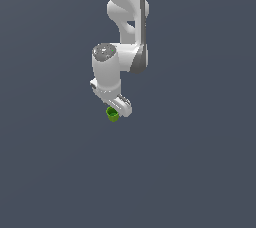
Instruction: Pick up the object and move it to a goal position.
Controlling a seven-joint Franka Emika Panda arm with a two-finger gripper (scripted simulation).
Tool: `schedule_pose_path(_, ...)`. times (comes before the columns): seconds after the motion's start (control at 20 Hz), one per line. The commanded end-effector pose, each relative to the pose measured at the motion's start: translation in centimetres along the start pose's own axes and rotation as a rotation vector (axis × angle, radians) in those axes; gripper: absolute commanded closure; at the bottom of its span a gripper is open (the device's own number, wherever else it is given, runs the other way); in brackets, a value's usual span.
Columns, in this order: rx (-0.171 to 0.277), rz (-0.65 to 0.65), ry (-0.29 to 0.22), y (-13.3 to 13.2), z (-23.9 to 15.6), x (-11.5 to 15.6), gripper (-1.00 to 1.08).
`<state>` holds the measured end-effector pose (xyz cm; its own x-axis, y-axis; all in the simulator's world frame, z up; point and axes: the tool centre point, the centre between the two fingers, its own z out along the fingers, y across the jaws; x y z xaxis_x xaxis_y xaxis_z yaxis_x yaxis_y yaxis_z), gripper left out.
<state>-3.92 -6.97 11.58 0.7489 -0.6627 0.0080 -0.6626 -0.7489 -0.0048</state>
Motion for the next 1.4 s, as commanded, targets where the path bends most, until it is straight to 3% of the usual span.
schedule_pose_path(0.0,-0.001,0.069,-0.002,0.5,0.6,-0.2,-0.92)
schedule_pose_path(0.55,-0.005,0.237,-0.007,1.7,2.2,-0.8,-0.92)
schedule_pose_path(0.95,-0.006,0.245,-0.007,1.8,2.6,-0.8,-0.92)
schedule_pose_path(1.35,-0.006,0.249,-0.007,1.9,5.9,-0.9,-0.92)
